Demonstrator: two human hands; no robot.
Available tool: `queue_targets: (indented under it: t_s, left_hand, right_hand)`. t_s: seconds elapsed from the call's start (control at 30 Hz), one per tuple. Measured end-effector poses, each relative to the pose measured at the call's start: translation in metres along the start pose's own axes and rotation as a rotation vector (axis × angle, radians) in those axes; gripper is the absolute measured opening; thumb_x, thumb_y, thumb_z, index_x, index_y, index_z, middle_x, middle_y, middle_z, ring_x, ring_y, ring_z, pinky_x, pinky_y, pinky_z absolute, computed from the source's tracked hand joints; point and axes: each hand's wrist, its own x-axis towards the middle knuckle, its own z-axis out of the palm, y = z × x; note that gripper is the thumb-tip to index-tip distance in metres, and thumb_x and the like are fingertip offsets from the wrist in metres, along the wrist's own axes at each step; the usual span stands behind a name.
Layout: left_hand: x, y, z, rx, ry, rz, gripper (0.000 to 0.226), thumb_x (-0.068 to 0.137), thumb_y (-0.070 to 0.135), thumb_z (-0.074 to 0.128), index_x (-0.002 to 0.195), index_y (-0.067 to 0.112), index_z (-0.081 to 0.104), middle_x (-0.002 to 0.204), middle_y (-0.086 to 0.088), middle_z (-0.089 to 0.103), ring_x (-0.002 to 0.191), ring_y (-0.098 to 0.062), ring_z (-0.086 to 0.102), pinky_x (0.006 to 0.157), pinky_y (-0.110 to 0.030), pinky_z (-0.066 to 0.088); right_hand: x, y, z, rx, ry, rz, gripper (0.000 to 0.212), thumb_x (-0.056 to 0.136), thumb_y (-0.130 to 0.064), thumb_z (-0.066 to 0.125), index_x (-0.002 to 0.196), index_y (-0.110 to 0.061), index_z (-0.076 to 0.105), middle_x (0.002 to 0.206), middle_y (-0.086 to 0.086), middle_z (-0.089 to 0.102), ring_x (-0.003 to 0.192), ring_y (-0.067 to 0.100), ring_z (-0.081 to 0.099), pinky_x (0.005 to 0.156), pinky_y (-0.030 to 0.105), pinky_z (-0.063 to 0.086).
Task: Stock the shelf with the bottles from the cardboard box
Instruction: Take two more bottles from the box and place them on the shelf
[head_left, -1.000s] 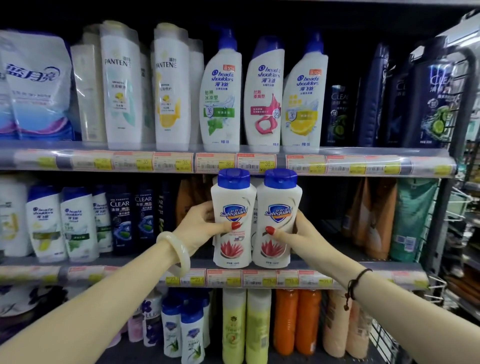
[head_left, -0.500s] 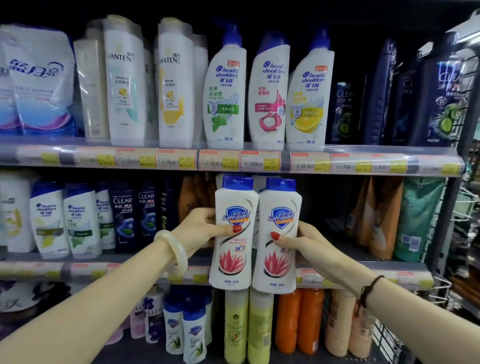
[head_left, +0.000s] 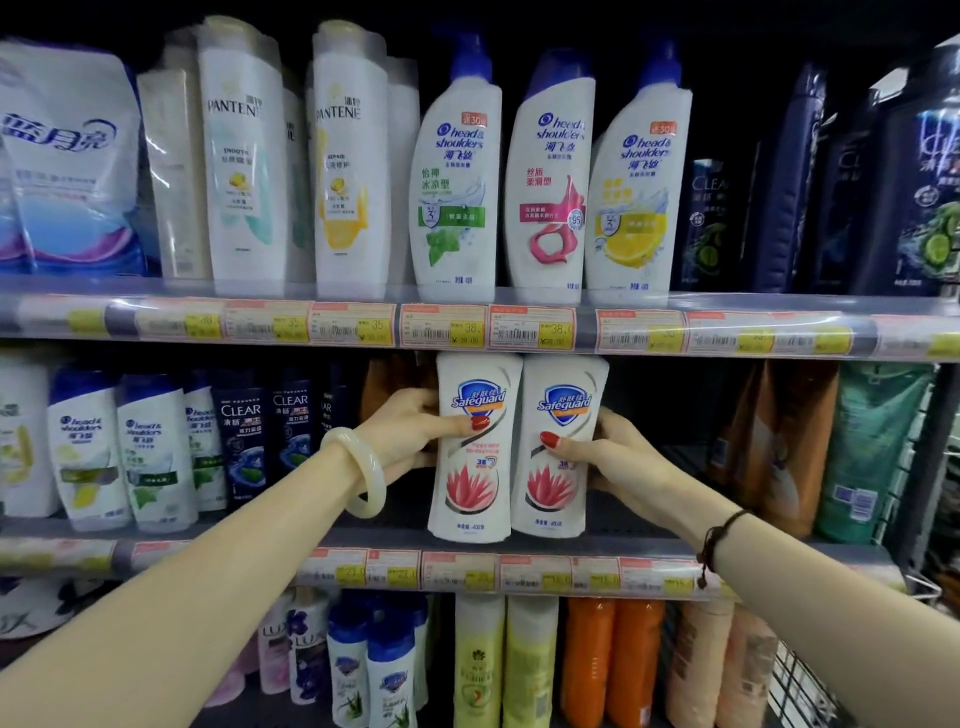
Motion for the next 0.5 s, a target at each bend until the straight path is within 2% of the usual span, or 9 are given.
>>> queue_targets:
  t_s: [0.13, 0.27, 0.4, 0.5]
  left_hand:
    - [0.009, -0.008, -0.002, -0.047, -0.009, 0.003, 0.022, 0.082, 0.003, 0.063, 0.102, 0.011, 0.062, 0.104, -0.010, 0.069, 0.097, -0.025, 0.066, 0.083, -0.041, 0.054]
    - [0.016, -0.013, -0.004, -0.074, -0.016, 0.015, 0.022, 0.083, 0.001, 0.061, 0.103, 0.011, 0.061, 0.106, -0.011, 0.068, 0.099, -0.026, 0.065, 0.086, -0.042, 0.052]
    - [0.022, -0.017, -0.006, -0.077, -0.032, 0.024, 0.022, 0.083, 0.002, 0.061, 0.101, 0.013, 0.062, 0.102, -0.008, 0.069, 0.095, -0.022, 0.066, 0.083, -0.039, 0.053]
    - [0.023, -0.019, -0.007, -0.063, -0.033, 0.034, 0.021, 0.083, 0.004, 0.061, 0.100, 0.016, 0.062, 0.100, -0.006, 0.070, 0.093, -0.020, 0.067, 0.081, -0.037, 0.054]
  right_hand:
    - [0.004, 0.007, -0.002, -0.036, -0.009, -0.029, 0.035, 0.077, -0.009, 0.072, 0.105, -0.025, 0.058, 0.101, -0.001, 0.071, 0.092, 0.016, 0.069, 0.076, 0.031, 0.057]
    - [0.005, 0.015, -0.001, -0.078, -0.033, -0.043, 0.034, 0.077, -0.007, 0.072, 0.098, -0.030, 0.058, 0.098, -0.006, 0.070, 0.092, 0.012, 0.068, 0.077, 0.026, 0.055]
    - [0.009, 0.016, -0.003, -0.118, -0.041, -0.042, 0.034, 0.078, -0.010, 0.072, 0.100, -0.031, 0.057, 0.103, -0.004, 0.069, 0.097, 0.015, 0.066, 0.085, 0.033, 0.054]
    - [0.011, 0.015, -0.004, -0.165, -0.052, -0.034, 0.034, 0.078, -0.014, 0.072, 0.103, -0.031, 0.055, 0.101, -0.008, 0.068, 0.094, 0.010, 0.066, 0.077, 0.024, 0.054]
